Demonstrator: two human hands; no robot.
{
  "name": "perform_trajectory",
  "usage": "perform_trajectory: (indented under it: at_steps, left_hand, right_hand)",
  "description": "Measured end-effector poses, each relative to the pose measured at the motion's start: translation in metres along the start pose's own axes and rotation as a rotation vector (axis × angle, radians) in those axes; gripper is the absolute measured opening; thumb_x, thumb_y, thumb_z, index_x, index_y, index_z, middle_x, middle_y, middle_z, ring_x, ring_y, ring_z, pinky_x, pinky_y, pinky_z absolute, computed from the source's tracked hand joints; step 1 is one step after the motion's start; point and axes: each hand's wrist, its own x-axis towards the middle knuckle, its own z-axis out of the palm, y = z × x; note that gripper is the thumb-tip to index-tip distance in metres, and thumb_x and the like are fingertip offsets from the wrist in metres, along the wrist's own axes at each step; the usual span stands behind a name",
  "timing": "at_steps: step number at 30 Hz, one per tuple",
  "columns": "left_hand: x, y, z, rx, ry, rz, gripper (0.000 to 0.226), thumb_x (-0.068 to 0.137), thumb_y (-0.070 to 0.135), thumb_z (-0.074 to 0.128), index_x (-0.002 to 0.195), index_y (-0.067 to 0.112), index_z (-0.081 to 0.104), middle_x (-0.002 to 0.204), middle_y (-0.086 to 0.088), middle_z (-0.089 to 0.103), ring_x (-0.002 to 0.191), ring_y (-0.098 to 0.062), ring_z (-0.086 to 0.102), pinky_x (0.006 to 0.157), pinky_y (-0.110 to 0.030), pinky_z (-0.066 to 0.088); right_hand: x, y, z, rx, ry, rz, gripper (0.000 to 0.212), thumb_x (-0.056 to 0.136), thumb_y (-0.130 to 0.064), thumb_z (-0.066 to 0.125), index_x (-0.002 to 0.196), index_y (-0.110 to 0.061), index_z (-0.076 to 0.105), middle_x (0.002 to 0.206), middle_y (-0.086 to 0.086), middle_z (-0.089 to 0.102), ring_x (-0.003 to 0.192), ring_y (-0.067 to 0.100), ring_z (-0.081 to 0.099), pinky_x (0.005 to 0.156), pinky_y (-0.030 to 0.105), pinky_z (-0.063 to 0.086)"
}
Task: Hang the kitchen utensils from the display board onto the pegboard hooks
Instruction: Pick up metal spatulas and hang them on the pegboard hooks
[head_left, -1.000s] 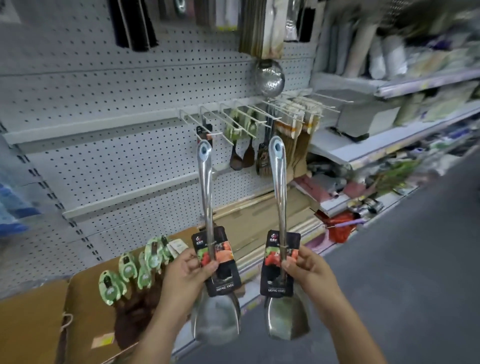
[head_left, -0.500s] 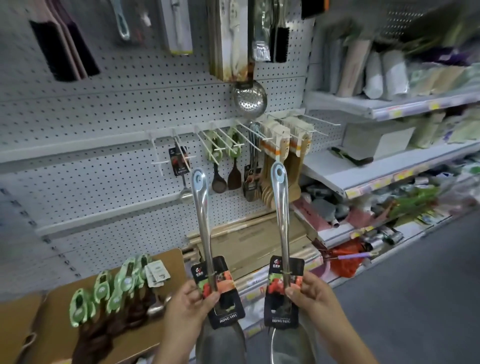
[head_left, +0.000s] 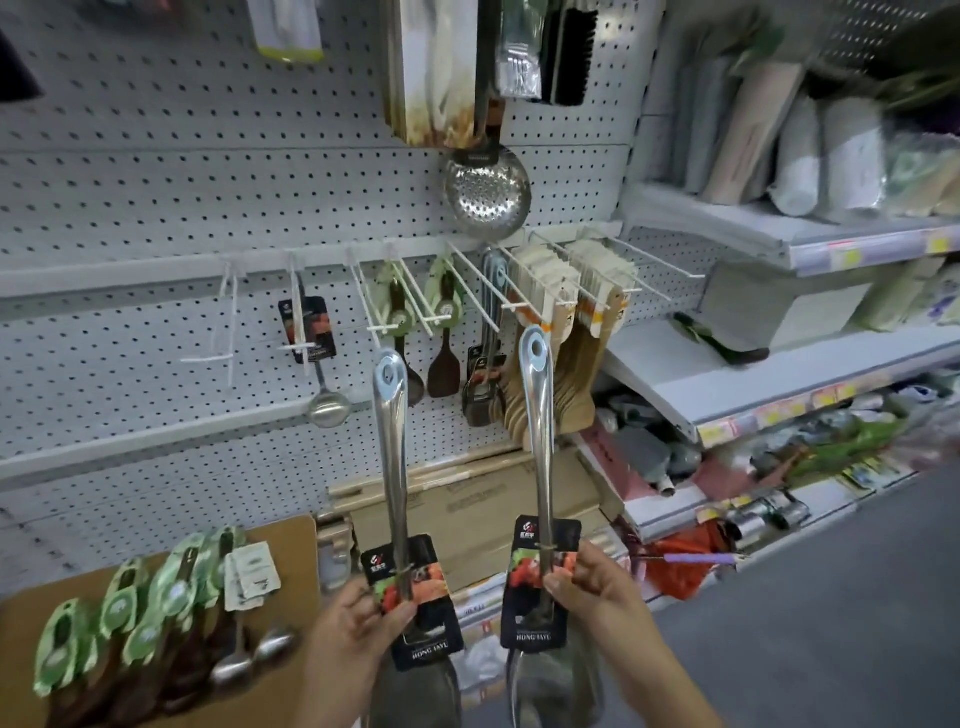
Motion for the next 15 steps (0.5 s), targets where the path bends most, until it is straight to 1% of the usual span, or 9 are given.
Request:
perform_trajectory:
  at_steps: [2,3,5,6,7,8,10,12,15]
  left_hand:
    - [0.006,0.006,0.007,-0.009,-0.003,-0.043,0.025,0.071,-0.003,0.078,0.079,0.002,0.054,0.051,0.000,0.063,0.052,-0.005,0.063,0.093,-0.044,0.050]
    - [0.008,0.011,0.013,-0.036,-0.016,-0.064,0.035,0.064,0.005,0.085,0.077,0.002,0.052,0.050,-0.002,0.061,0.048,-0.005,0.059,0.096,-0.049,0.046]
    - [0.012,0.016,0.021,-0.090,-0.039,-0.115,0.072,0.035,0.036,0.097,0.079,0.001,0.053,0.049,-0.004,0.059,0.046,-0.007,0.055,0.088,-0.044,0.045]
    - [0.016,0.015,0.028,-0.101,-0.029,-0.134,0.083,0.025,0.043,0.097,0.084,0.001,0.057,0.049,-0.004,0.059,0.047,-0.008,0.057,0.083,-0.039,0.044]
    - [0.019,0.014,0.037,-0.100,0.000,-0.135,0.080,0.030,0.039,0.097,0.092,0.003,0.061,0.050,-0.002,0.060,0.051,-0.009,0.060,0.079,-0.033,0.045]
    - [0.022,0.012,0.047,-0.092,0.039,-0.120,0.065,0.044,0.024,0.095,0.098,0.006,0.063,0.053,-0.001,0.064,0.056,-0.009,0.064,0.076,-0.027,0.048]
    - [0.029,0.007,0.069,-0.062,0.135,-0.075,0.035,0.070,-0.008,0.078,0.099,0.006,0.065,0.058,0.000,0.070,0.064,-0.007,0.069,0.065,-0.011,0.049]
    - [0.034,-0.001,0.092,-0.029,0.194,-0.093,0.029,0.075,-0.015,0.071,0.096,0.003,0.065,0.063,-0.001,0.073,0.070,-0.014,0.070,0.060,-0.009,0.048]
    - [0.035,-0.005,0.126,-0.072,0.287,-0.115,0.034,0.073,-0.017,0.072,0.097,0.007,0.066,0.073,-0.007,0.076,0.074,-0.020,0.070,0.059,-0.008,0.049]
  right_hand:
    - [0.014,0.001,-0.008,-0.018,-0.032,0.008,0.040,0.084,0.004,0.069,0.121,-0.009,0.064,0.105,0.019,0.074,0.100,0.032,0.071,0.081,0.037,0.056]
    - [0.023,0.000,-0.013,-0.038,-0.052,0.015,0.044,0.081,0.000,0.074,0.123,-0.009,0.064,0.105,0.019,0.074,0.101,0.032,0.070,0.082,0.036,0.055]
    - [0.037,-0.002,-0.023,-0.069,-0.070,0.021,0.053,0.072,-0.008,0.076,0.123,-0.008,0.063,0.103,0.018,0.075,0.100,0.029,0.070,0.081,0.032,0.054]
    - [0.045,-0.002,-0.030,-0.070,-0.074,0.019,0.052,0.071,-0.007,0.075,0.122,-0.007,0.063,0.102,0.018,0.075,0.097,0.028,0.071,0.080,0.031,0.054]
    - [0.052,-0.004,-0.038,-0.069,-0.078,0.019,0.049,0.074,-0.004,0.075,0.122,-0.006,0.064,0.101,0.018,0.076,0.096,0.027,0.071,0.080,0.031,0.055]
    - [0.059,-0.005,-0.045,-0.058,-0.092,0.021,0.045,0.078,0.000,0.074,0.121,-0.005,0.063,0.101,0.019,0.075,0.096,0.029,0.072,0.083,0.034,0.056]
    - [0.072,-0.010,-0.062,-0.017,-0.138,0.030,0.039,0.083,0.004,0.071,0.120,-0.005,0.064,0.104,0.022,0.074,0.101,0.035,0.071,0.093,0.044,0.055]
    - [0.087,-0.018,-0.079,-0.007,-0.188,0.047,0.036,0.083,0.001,0.067,0.119,-0.004,0.063,0.105,0.023,0.073,0.102,0.038,0.070,0.096,0.047,0.054]
    - [0.110,-0.029,-0.103,-0.055,-0.234,0.075,0.034,0.085,0.004,0.065,0.119,-0.003,0.063,0.104,0.022,0.074,0.100,0.035,0.071,0.093,0.045,0.055]
